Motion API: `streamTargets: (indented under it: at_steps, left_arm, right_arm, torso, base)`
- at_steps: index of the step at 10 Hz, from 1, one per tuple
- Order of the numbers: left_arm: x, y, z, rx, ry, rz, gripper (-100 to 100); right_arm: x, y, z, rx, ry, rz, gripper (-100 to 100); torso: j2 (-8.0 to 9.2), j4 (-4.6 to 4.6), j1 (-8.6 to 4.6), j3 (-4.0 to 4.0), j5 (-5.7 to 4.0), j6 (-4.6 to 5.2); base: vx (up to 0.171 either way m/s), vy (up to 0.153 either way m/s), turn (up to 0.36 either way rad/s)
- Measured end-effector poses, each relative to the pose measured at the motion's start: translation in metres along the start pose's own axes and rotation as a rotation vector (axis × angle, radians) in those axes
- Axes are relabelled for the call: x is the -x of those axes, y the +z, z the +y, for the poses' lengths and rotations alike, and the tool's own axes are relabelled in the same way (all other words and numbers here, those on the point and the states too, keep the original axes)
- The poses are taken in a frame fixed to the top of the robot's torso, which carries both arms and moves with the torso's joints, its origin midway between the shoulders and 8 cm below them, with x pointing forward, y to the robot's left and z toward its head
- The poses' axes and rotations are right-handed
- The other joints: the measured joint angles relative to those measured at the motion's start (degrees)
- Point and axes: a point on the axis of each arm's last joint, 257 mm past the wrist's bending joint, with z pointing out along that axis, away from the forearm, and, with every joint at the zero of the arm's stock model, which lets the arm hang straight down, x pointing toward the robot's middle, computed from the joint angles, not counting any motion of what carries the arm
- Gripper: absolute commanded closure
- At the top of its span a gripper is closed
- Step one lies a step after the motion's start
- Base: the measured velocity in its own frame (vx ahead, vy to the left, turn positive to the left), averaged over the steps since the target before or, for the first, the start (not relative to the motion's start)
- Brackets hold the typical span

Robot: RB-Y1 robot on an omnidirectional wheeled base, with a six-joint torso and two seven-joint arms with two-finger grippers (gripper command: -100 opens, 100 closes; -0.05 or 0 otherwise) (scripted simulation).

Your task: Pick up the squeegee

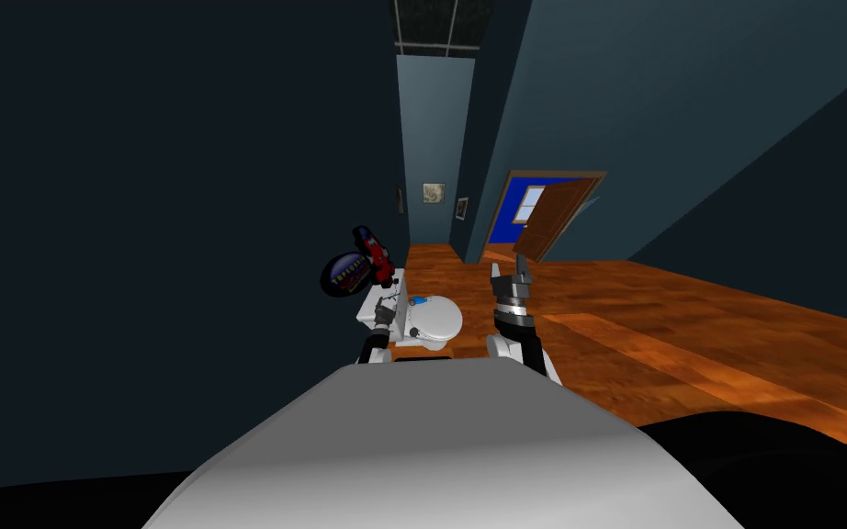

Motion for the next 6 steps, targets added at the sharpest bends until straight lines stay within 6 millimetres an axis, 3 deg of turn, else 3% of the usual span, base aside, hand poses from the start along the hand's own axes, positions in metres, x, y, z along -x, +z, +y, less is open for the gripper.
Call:
streamTargets:
  at_steps: [1, 2, 6]
  left_arm:
    - [-0.001, 0.000, 0.000, -0.001, -0.001, 0.000, 0]
    - [-0.001, 0.000, 0.000, 0.000, -0.001, 0.000, -100]
    - [-0.015, 0.003, -0.026, -0.049, 0.005, 0.034, -100]
  right_arm:
    - [0.000, 0.000, 0.000, 0.000, 0.000, 0.000, 0]
    - [0.000, 0.000, 0.000, 0.000, 0.000, 0.000, 0]
    - [0.000, 0.000, 0.000, 0.000, 0.000, 0.000, 0]
  torso:
    - [0.04, 0.01, 0.05, 0.02, 0.01, 0.00]
    - [0.07, 0.01, 0.06, 0.04, 0.01, 0.00]
    - [0.17, 0.04, 0.05, 0.10, 0.01, 0.00]
  base:
    - [0.000, 0.000, 0.000]
    - [-0.012, -0.003, 0.021]
    - [-0.021, -0.005, 0.017]
